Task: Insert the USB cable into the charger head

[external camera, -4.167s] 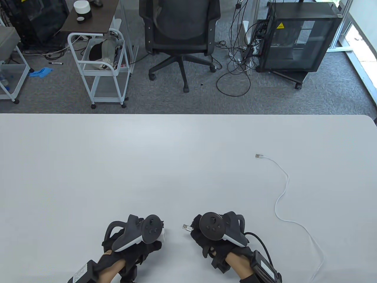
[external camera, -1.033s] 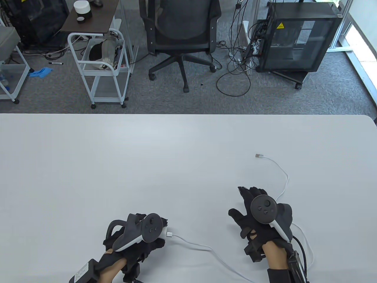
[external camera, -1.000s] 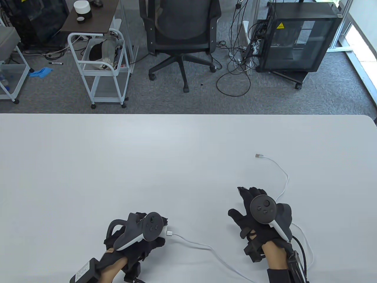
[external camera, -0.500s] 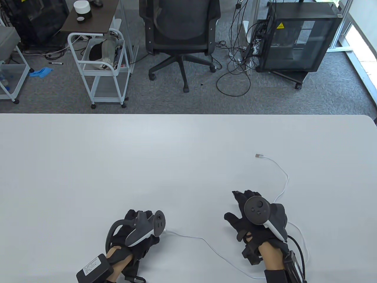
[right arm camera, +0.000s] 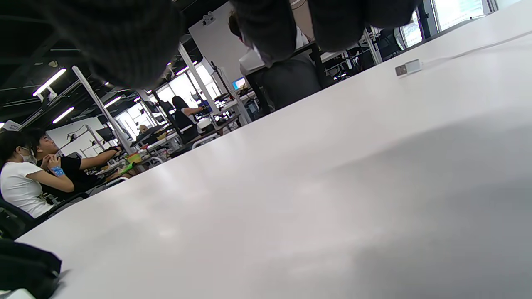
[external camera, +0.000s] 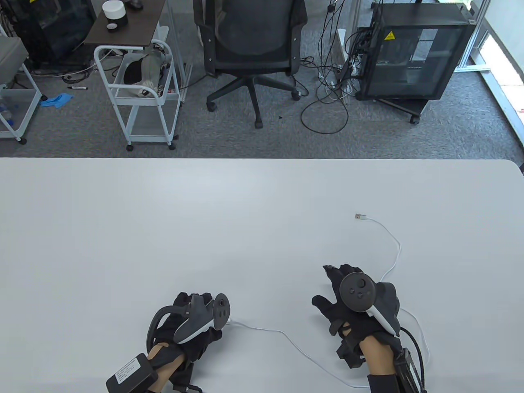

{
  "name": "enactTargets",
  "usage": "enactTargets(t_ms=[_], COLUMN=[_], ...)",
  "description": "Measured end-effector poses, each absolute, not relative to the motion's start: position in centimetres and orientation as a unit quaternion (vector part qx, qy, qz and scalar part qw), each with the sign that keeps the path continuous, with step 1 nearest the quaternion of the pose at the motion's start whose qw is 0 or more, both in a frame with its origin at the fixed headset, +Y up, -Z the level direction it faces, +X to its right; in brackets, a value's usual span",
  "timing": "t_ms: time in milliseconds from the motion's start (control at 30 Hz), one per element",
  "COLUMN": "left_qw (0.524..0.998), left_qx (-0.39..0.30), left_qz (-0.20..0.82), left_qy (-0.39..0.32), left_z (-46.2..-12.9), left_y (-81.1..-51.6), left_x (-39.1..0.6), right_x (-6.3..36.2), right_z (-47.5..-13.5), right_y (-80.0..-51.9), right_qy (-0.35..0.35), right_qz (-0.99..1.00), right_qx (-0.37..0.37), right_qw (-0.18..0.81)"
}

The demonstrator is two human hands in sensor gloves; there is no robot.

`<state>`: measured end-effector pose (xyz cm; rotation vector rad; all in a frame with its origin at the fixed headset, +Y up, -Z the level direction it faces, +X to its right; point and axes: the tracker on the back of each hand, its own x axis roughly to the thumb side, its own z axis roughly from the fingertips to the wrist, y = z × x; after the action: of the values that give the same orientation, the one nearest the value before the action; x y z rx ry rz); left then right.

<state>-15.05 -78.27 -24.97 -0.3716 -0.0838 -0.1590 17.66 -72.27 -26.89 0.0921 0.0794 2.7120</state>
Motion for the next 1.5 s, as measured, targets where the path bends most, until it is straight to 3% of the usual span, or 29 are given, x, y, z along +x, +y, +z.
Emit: enactTargets(t_ms=[300, 567, 800, 1033, 1500], left_qw=[0.984, 0.988, 0.988, 0.993, 0.977], left_qx=[-0.156, -0.11, -0.11, -0.107, -0.139], left_qz=[-0.064, 0.034, 0.03, 0.009, 0.12], left_qy=[-0.062, -0.1, -0.103, -0.042, 0.107], left_z=[-24.4, -23.3, -23.2, -23.9, -25.3], left_y=[-76.6, -73.8, -73.7, -73.2, -72.0], left_x=[-15.6, -16.1, -16.0, -17.9, -25.6], right_x=[17.8, 17.7, 17.7, 17.7, 18.0], right_z=[-26.9, -26.8, -26.8, -26.8, -26.7], right_y=[-72.2, -72.1, -72.1, -72.1, -72.0], right_qy=[0.027, 0.025, 0.028, 0.028, 0.032], right_qz=[0.975, 0.974, 0.975, 0.975, 0.975], right_qx=[0.034, 0.038, 0.037, 0.038, 0.031], right_qw=[0.218, 0.221, 0.219, 0.217, 0.218])
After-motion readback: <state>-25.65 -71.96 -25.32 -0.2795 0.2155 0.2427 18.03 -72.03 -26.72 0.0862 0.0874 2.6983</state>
